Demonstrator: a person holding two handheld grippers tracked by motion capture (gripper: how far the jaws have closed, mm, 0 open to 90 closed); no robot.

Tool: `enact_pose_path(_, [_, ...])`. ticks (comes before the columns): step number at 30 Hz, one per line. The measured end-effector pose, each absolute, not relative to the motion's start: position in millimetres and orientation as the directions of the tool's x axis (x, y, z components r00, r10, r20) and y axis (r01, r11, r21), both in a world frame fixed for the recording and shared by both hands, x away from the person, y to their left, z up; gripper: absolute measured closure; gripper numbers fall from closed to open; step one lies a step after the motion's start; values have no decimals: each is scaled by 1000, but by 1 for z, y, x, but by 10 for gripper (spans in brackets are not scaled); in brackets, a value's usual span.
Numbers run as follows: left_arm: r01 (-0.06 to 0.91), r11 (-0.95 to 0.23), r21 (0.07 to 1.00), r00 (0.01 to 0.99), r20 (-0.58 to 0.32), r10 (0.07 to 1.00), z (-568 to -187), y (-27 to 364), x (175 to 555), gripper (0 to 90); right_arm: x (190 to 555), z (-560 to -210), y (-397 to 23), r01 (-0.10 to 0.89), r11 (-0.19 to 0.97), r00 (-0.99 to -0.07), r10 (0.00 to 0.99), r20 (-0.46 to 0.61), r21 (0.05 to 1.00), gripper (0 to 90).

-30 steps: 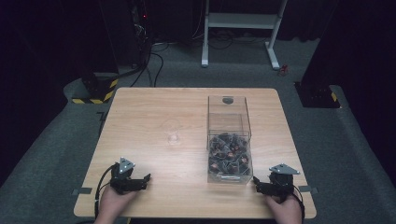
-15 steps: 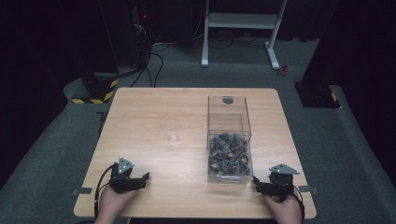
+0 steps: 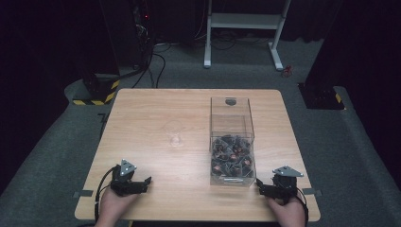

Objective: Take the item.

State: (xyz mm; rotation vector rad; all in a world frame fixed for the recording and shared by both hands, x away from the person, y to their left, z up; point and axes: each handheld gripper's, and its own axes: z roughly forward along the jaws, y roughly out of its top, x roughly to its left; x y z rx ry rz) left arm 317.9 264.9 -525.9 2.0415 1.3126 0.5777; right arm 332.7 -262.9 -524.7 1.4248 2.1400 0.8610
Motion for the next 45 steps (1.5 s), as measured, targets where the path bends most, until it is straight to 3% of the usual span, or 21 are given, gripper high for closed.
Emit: enact_pose_path(45, [502,-242,830,519,-65,852,-490,245,309,104,333,-524,-262,659,288,-396,918,-5,694,88])
